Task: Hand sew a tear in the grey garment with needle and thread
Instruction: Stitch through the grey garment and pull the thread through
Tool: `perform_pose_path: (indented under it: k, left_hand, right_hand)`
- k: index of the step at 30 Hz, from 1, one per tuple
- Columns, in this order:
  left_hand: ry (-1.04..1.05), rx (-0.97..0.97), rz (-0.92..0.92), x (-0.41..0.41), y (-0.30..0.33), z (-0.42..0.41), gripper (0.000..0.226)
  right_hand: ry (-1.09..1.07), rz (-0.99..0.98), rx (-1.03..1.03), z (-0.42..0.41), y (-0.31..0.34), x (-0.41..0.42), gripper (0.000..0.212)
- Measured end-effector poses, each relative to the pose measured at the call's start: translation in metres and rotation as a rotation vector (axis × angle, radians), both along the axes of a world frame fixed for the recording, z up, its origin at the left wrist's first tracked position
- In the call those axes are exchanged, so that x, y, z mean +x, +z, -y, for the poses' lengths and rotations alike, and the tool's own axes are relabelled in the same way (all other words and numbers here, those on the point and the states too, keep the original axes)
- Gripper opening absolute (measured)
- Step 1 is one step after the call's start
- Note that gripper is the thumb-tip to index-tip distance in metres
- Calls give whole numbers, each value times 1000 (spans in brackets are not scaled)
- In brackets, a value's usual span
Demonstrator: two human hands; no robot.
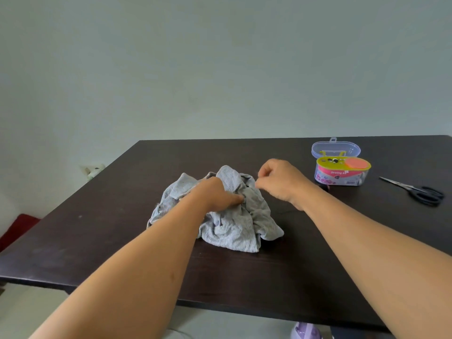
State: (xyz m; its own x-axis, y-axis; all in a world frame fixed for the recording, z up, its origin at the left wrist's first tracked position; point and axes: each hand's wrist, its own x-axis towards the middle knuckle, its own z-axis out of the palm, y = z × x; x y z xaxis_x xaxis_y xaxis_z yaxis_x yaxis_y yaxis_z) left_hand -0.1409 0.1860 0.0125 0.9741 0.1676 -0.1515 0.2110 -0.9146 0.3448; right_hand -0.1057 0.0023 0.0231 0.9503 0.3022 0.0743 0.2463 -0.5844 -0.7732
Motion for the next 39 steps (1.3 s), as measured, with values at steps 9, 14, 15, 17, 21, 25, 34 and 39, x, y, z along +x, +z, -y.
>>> perform_pose_path:
  k: [9,14,15,17,21,25,34,39]
  left_hand:
    - [146,-413,94,10,16,-25,27]
    - [286,-554,274,24,27,-45,24]
    - [311,-555,316,27,28,-51,25]
    - [351,-510,384,30,28,-59,24]
    - [373,-455,456,38,21,-72,18]
    - [320,-292,376,36,13,-71,37]
    - [-371,56,71,10,7,-9,56]
    - [-262,-73,171,20,6,-22,15]
  right_hand:
    - [285,-264,-223,-1,-11,-8,23]
    - [204,-225,-24,-10,7,6,5]
    - [152,-238,106,-15,12,13,6]
    - [19,-229,312,-22,22,27,12]
    - [-204,-90,404,-47,31,56,15]
    - [-283,-45,320,-69,20,80,7]
    - [-200,-46,257,-59,6,70,10]
    - [117,-188,276,-38,9,40,23]
